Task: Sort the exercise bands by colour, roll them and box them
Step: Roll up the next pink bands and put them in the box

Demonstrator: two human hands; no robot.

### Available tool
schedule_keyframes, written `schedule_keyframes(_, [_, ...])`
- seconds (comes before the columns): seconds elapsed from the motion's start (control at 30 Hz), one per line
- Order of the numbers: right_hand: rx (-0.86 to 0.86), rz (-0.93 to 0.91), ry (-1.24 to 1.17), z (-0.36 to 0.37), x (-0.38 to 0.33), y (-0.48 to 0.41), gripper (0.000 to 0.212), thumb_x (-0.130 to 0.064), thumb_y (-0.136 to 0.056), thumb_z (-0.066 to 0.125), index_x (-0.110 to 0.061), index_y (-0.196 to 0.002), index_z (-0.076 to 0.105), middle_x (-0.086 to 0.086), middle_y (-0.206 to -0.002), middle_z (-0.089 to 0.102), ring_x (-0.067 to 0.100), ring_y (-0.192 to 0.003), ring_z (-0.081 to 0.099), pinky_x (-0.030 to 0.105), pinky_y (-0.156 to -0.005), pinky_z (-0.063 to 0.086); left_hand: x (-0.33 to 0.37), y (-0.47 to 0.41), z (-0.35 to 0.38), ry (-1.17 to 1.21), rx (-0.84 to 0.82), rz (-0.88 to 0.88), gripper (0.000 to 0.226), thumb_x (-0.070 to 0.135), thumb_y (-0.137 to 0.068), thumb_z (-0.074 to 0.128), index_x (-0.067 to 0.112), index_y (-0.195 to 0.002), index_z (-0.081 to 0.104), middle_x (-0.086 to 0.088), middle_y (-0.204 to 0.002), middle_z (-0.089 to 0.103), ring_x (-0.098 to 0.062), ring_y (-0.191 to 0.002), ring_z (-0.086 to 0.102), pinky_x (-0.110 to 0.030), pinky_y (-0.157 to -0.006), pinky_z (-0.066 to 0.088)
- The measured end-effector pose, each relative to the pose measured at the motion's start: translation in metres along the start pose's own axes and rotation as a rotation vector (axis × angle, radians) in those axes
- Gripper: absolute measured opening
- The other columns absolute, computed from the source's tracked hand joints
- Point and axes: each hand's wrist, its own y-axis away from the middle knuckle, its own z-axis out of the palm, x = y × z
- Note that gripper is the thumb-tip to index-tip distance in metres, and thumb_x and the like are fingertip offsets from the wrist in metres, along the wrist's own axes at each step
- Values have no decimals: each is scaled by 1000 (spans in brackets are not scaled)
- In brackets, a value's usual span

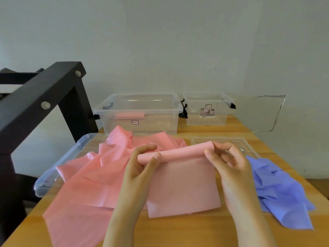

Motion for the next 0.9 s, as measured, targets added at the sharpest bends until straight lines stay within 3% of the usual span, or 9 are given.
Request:
schedule_keyframes(0.07, [0,-12,-7,-2,0,-1,13,-8,-82,71,-20,-86,65,-7,-83,74,2,-82,66,27,-81,46,1,0,3,-5,16,25,33,39,-76,78,21,-101,65,9,-96,68,-2,-82,60,-14,-68,46])
schedule_keyframes(0.2, [-19,33,-64,-3,1,-1,25,-13,-79,72,-25,-100,67,-8,-83,74,3,-82,65,26,-83,45,1,2,8,49,54,41,32,36,-75,67,15,-96,60,5,-91,66,-7,-79,58,-24,-70,45])
schedule_keyframes(0.3, [-113,112,-128,-5,2,-3,44,-39,-56,89,-26,-96,74,-4,-90,75,7,-84,68,21,-77,51,0,1,6,71,66,15,25,26,-79,68,15,-100,59,8,-92,69,-4,-74,61,-17,-60,48])
schedule_keyframes(0.37, [-167,168,-89,-6,2,-2,38,-39,-56,89,-25,-89,76,-1,-90,74,8,-80,68,18,-67,52,0,1,5,62,70,8,19,14,-85,67,15,-103,61,9,-94,70,-2,-75,63,-14,-59,48])
schedule_keyframes(0.5, [-191,181,-5,-7,1,0,40,-44,-61,81,-20,-91,72,4,-89,74,19,-84,68,40,-81,48,-4,0,3,31,62,-17,24,12,-86,69,20,-107,62,4,-102,71,-7,-85,65,-22,-69,52])
schedule_keyframes(0.63, [-235,153,-1,-13,-5,1,21,-29,-66,75,-26,-86,71,-4,-81,72,9,-73,63,24,-62,43,-4,0,1,30,38,-76,41,29,-71,77,20,-109,65,0,-105,73,-20,-97,68,-40,-85,53])
schedule_keyframes(0.73, [-266,145,27,-17,-7,1,27,-21,-64,81,-28,-87,69,-7,-76,70,8,-67,59,23,-51,39,-2,1,-1,2,8,-75,42,32,-67,75,17,-105,67,-4,-100,74,-19,-92,70,-36,-79,54])
schedule_keyframes(0.83, [-236,150,46,-20,-6,0,15,-23,-73,70,-27,-87,69,-6,-75,69,10,-67,57,31,-55,33,-2,1,-2,-25,-31,-60,38,30,-68,75,14,-101,68,-5,-94,74,-17,-84,70,-28,-68,54])
schedule_keyframes(0.9, [-221,149,59,-21,-6,-1,11,-23,-75,70,-26,-85,69,-7,-74,69,11,-68,57,33,-57,32,-1,1,0,-25,-31,-53,31,29,-69,74,17,-97,69,-5,-95,74,-17,-84,69,-28,-70,55])
